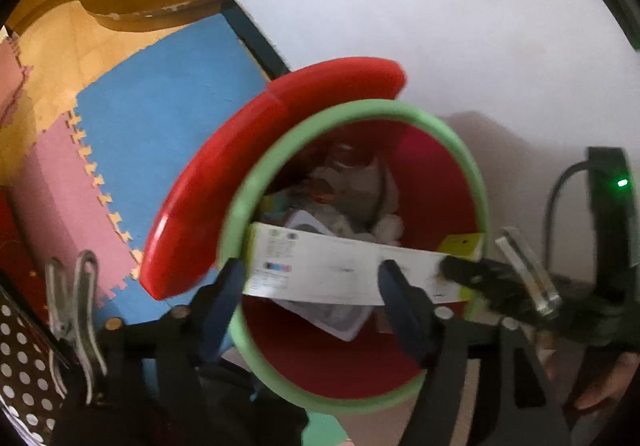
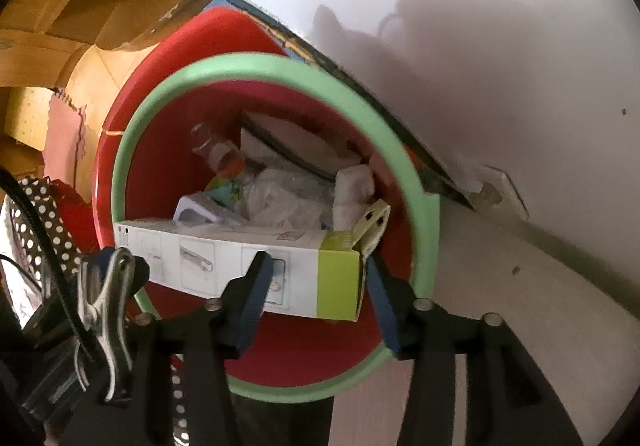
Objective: Collect trash
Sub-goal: 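Open both grippers to drop the box into the bucket, then raise both open grippers from the bucket and move back over the table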
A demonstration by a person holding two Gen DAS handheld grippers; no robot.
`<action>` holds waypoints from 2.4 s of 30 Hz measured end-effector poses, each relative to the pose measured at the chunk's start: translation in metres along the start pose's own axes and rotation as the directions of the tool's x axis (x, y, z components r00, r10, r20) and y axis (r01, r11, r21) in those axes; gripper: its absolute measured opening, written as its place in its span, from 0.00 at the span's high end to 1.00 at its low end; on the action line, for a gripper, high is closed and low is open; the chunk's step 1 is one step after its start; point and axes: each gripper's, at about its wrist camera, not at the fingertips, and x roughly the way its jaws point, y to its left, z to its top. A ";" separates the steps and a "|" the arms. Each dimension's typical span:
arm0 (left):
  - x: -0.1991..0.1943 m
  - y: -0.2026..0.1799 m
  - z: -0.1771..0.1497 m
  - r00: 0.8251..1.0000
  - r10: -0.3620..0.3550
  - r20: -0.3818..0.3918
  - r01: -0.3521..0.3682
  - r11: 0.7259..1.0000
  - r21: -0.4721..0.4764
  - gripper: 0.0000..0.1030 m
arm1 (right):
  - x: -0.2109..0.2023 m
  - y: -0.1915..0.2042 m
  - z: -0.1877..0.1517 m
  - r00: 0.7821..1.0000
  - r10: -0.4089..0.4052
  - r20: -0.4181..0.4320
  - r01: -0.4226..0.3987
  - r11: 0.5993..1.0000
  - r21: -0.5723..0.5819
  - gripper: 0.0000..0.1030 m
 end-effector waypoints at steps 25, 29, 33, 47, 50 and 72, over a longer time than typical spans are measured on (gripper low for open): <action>-0.257 -0.098 -0.038 0.961 0.039 0.275 -0.118 0.954 0.277 0.22 | -0.243 0.016 -0.109 0.843 0.249 0.476 -0.239 0.967 -0.083 0.21; -0.308 -0.136 -0.070 0.938 0.003 0.348 -0.116 0.945 0.304 0.22 | -0.301 -0.010 -0.168 0.730 0.361 0.581 -0.320 0.931 -0.175 0.21; -0.332 -0.175 -0.105 0.922 -0.028 0.385 -0.105 0.941 0.320 0.20 | -0.335 -0.042 -0.221 0.663 0.411 0.626 -0.339 0.910 -0.238 0.21; -0.288 -0.327 -0.235 0.929 -0.002 0.370 -0.135 0.930 0.342 0.20 | -0.356 -0.221 -0.385 0.629 0.266 0.731 -0.296 0.951 -0.092 0.21; -0.273 -0.364 -0.259 0.938 -0.023 0.346 -0.120 0.916 0.384 0.20 | -0.358 -0.267 -0.418 0.623 0.196 0.758 -0.283 0.959 -0.015 0.21; -0.143 -0.586 -0.389 0.976 -0.042 0.214 -0.112 0.746 0.657 0.20 | -0.313 -0.502 -0.568 0.636 -0.176 0.752 -0.368 0.786 0.496 0.22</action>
